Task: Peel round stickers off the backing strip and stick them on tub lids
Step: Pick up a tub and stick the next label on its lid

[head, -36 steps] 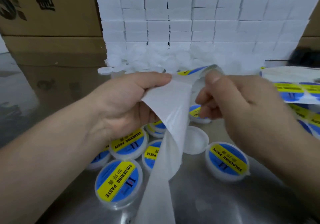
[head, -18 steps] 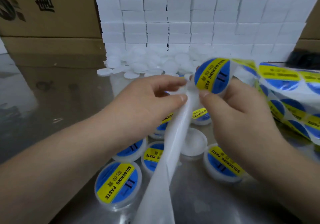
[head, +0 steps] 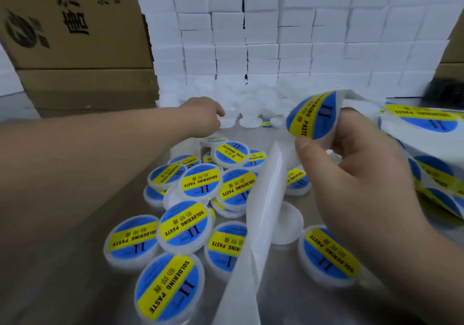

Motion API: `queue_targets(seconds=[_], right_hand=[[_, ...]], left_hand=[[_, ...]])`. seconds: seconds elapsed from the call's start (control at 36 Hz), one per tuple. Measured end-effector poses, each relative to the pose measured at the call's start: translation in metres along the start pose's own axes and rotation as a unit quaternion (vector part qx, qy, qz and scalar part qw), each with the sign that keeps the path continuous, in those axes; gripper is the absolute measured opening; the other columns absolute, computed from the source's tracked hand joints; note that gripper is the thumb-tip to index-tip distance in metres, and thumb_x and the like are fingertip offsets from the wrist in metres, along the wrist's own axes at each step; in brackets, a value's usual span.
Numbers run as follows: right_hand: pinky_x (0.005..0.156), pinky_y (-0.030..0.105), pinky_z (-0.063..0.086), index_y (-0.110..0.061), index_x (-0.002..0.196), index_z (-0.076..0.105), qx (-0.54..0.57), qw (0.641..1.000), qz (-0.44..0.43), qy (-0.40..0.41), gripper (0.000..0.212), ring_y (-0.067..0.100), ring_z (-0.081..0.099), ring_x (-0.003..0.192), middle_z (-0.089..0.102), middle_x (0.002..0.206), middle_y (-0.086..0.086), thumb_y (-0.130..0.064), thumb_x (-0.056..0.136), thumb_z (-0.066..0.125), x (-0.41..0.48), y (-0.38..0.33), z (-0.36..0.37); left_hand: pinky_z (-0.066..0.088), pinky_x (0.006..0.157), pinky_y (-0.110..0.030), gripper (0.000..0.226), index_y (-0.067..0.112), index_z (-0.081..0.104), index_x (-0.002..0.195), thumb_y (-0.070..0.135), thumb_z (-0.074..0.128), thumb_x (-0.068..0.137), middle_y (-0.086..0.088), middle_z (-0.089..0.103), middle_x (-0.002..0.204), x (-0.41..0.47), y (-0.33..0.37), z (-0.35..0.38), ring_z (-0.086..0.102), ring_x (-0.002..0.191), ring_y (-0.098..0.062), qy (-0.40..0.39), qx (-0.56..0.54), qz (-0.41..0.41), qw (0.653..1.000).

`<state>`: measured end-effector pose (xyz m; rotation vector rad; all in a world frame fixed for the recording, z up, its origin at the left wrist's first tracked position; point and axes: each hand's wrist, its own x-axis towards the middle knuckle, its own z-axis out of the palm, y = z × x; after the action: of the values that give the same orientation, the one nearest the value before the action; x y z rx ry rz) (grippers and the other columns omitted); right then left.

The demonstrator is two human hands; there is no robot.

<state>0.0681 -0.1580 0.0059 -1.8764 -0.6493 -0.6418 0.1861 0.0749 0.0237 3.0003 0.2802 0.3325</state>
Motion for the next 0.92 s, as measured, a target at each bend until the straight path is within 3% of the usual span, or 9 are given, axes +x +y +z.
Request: queue_targets(seconds=[0.17,0.28,0.36,0.47,0.61,0.67,0.78,0.86,0.92], right_hand=[[0.064,0.017,0.041,-0.017,0.078,0.055,0.009,0.999,-0.031,0.017,0.024,0.009,0.055,0.071,0.061,0.082,-0.006,-0.041,0.078,0.051,-0.001,0.003,0.002],[0.056,0.033,0.046,-0.031,0.094,0.054,0.023,0.999,-0.04,0.016,0.026,0.014,0.056,0.064,0.063,0.081,-0.006,-0.048,0.076,0.048,0.002,0.003,0.001],[0.053,0.035,0.045,-0.028,0.094,0.054,0.0,0.999,-0.039,0.006,0.031,0.014,0.058,0.06,0.065,0.077,-0.006,-0.052,0.076,0.046,0.001,0.002,0.001],[0.059,0.029,0.044,-0.032,0.093,0.052,-0.017,0.999,-0.037,0.003,0.03,0.008,0.058,0.062,0.065,0.078,-0.011,-0.055,0.075,0.044,-0.001,0.002,0.0],[0.065,0.029,0.042,-0.026,0.087,0.052,-0.026,0.999,-0.022,0.009,0.032,0.01,0.054,0.065,0.062,0.077,-0.007,-0.055,0.075,0.043,0.001,0.003,0.0],[0.06,0.032,0.043,-0.023,0.086,0.052,-0.006,1.0,-0.007,0.011,0.031,0.013,0.054,0.063,0.062,0.076,-0.002,-0.051,0.076,0.047,0.001,0.004,0.0],[0.059,0.035,0.043,-0.018,0.082,0.053,0.039,0.999,0.013,0.007,0.026,0.016,0.052,0.064,0.06,0.076,0.001,-0.044,0.078,0.051,0.002,0.005,0.001],[0.065,0.038,0.046,-0.012,0.077,0.058,0.05,0.998,0.024,-0.001,0.031,0.014,0.055,0.068,0.062,0.076,0.001,-0.042,0.078,0.051,0.003,0.004,0.0],[0.07,0.038,0.048,-0.011,0.077,0.062,0.058,0.998,0.031,-0.002,0.032,0.013,0.058,0.074,0.064,0.077,-0.001,-0.041,0.078,0.052,0.004,0.004,-0.001]], left_hand=[[0.033,0.099,-0.033,0.046,0.019,0.035,0.141,0.03,0.041,0.096,-0.01,0.035,0.145,0.037,0.013,0.015,0.037,0.128,-0.03,-0.058,0.138,0.014,0.989],[0.043,0.071,-0.03,0.022,0.008,0.061,0.105,0.021,0.052,0.088,-0.01,0.064,0.114,0.046,0.016,0.022,0.056,0.088,-0.025,-0.099,0.159,0.009,0.982],[0.048,0.071,-0.033,0.018,0.009,0.065,0.1,0.014,0.055,0.086,-0.009,0.067,0.098,0.049,0.013,0.025,0.062,0.091,-0.026,-0.06,0.177,0.022,0.982],[0.045,0.069,-0.031,0.02,0.009,0.063,0.103,0.009,0.053,0.085,-0.01,0.062,0.105,0.051,0.009,0.028,0.058,0.089,-0.027,0.006,0.186,0.029,0.982],[0.034,0.07,-0.027,0.022,0.01,0.056,0.103,0.023,0.05,0.087,-0.004,0.053,0.102,0.045,0.011,0.017,0.046,0.088,-0.024,0.076,0.025,0.01,0.997],[0.032,0.066,-0.026,0.014,0.014,0.055,0.091,0.026,0.053,0.084,-0.001,0.048,0.092,0.036,0.019,0.007,0.047,0.086,-0.023,0.106,-0.047,0.013,0.993],[0.027,0.045,-0.022,0.027,0.018,0.033,0.06,0.02,0.052,0.08,0.001,0.038,0.062,0.002,0.039,-0.02,0.036,0.058,-0.019,0.144,-0.322,-0.035,0.935],[0.052,0.069,-0.029,0.023,0.019,0.043,0.06,0.017,0.047,0.083,0.002,0.049,0.064,-0.043,0.055,-0.042,0.05,0.067,-0.021,0.144,-0.463,-0.023,0.874],[0.052,0.081,-0.041,0.022,0.019,0.046,0.06,0.016,0.046,0.081,0.002,0.053,0.066,-0.078,0.065,-0.055,0.055,0.074,-0.022,0.157,-0.497,0.0,0.854]])
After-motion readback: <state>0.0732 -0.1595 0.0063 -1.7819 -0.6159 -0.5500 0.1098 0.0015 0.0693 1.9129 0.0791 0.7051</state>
